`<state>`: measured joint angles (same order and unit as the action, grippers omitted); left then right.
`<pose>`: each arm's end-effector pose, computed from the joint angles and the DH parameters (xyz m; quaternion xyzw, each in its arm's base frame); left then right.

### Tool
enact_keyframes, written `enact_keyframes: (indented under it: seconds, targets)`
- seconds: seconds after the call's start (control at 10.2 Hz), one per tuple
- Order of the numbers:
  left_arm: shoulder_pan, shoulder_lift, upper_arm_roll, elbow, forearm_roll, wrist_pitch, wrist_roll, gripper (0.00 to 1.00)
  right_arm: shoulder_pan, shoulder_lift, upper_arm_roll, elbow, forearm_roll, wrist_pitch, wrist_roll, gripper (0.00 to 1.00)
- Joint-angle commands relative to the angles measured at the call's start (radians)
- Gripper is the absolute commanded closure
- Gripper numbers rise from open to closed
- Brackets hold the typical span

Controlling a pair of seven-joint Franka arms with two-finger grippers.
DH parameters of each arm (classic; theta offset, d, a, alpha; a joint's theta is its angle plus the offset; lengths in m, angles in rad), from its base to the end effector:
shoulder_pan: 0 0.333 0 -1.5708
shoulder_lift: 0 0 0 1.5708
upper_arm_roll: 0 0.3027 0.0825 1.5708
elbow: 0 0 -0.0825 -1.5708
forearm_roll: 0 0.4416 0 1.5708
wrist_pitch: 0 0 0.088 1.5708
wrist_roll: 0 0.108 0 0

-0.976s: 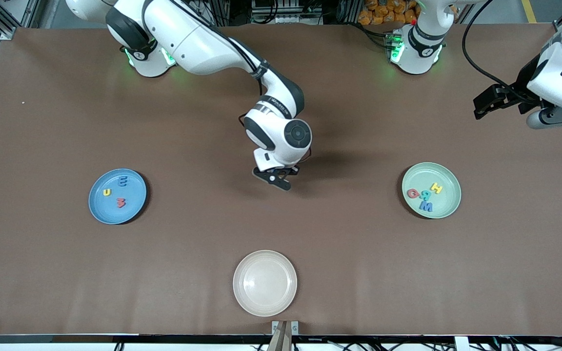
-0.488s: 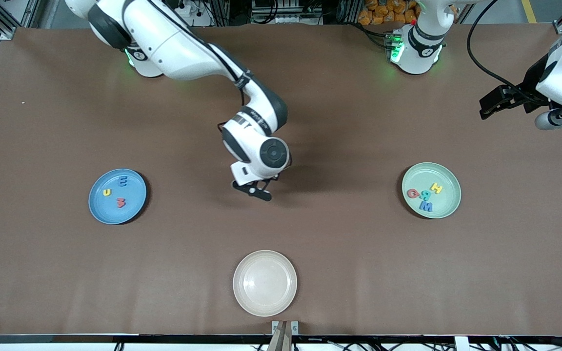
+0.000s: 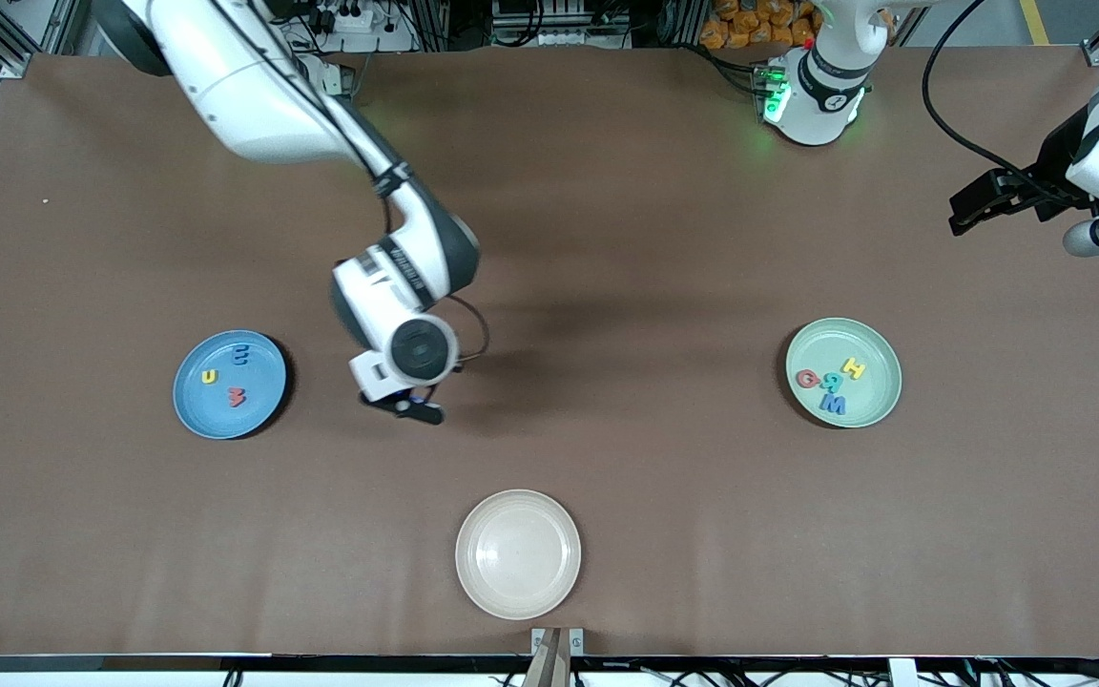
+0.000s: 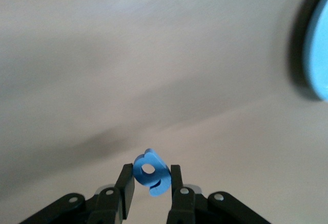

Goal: Sort upper and lower case letters into plates
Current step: 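Carry the blue g toward the blue plate with the right gripper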

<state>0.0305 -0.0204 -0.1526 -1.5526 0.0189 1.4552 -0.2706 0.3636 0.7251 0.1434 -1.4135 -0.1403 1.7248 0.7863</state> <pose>0.5896 -0.0710 0.6222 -0.9964 -0.0749 0.0357 0.0183 0.6397 0.3248 0.2064 0.9720 -0.1198 -0.1513 0.1338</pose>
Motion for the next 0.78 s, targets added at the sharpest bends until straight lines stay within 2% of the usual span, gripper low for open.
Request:
enact_keyframes:
  seconds: [0.0, 0.2, 0.68]
  targets:
    - [0.005, -0.004, -0.005, 0.006, -0.011, -0.013, 0.025, 0.00, -0.119, -0.097, 0.005, -0.114, -0.024, 0.001, -0.198, 1.00]
    - [0.006, -0.006, -0.007, 0.005, -0.011, -0.013, 0.025, 0.00, -0.228, -0.162, 0.004, -0.163, -0.039, 0.007, -0.379, 1.00]
    - [0.000, -0.004, -0.012, 0.006, -0.011, -0.013, 0.024, 0.00, -0.444, -0.171, 0.005, -0.163, -0.053, 0.068, -0.724, 1.00]
